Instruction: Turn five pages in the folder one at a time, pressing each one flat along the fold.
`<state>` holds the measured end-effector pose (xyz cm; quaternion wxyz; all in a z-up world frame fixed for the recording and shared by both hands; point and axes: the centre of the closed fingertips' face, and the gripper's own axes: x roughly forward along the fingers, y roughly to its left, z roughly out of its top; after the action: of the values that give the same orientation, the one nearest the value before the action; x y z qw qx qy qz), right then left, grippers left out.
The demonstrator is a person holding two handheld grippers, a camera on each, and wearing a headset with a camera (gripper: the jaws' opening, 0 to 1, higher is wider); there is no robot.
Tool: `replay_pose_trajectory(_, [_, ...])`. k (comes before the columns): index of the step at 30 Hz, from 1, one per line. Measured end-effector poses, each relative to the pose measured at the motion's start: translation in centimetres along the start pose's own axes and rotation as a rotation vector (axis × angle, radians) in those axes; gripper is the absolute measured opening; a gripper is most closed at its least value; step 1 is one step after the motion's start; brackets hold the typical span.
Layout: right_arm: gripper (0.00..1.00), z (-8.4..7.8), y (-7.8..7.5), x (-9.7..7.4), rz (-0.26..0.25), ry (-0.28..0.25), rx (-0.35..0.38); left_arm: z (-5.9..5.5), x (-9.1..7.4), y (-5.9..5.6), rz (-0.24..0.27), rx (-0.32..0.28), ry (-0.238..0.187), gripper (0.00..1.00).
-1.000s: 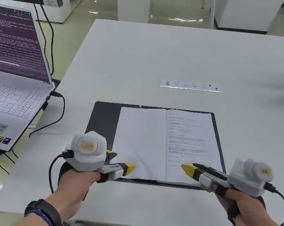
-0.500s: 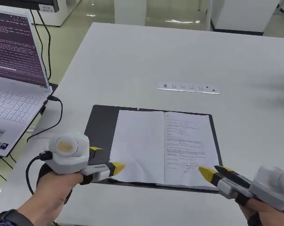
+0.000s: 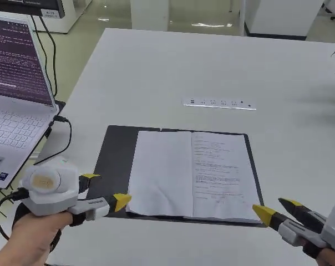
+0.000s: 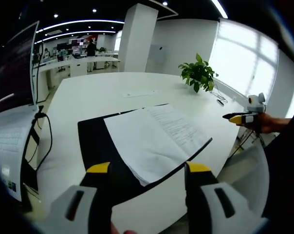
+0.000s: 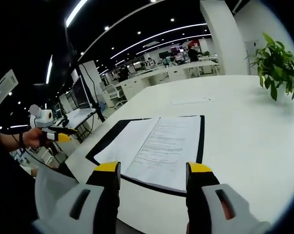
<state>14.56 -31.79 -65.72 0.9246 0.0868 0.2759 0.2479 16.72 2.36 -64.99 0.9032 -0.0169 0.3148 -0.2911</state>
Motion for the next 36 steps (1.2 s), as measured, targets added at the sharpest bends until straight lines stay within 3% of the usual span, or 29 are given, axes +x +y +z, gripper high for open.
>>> replay_pose_trajectory(5, [0.54, -1.5, 0.2, -0.8, -0.018, 0.053, -0.057, -0.3, -0.7, 0.0, 0.007, 0.002, 0.001, 0.61])
replay_pose_trajectory(19, [0.57, -1.5, -0.6, -1.4, -0.035, 0.025, -0.004, -1.4, -0.3, -1.0, 0.005, -0.005, 0.017, 0.65])
replay_pose_trajectory(30, [0.57, -2.3, -0.4, -1.2, -0.023, 0.045, 0.001, -2.4, -0.5, -1.8, 0.002, 0.004, 0.036, 0.66])
replay_pose_trajectory(36, [0.58, -2.7, -0.4, -1.2, -0.020, 0.061, -0.003, -2.3, 0.6, -2.4, -0.019, 0.021, 0.050, 0.66])
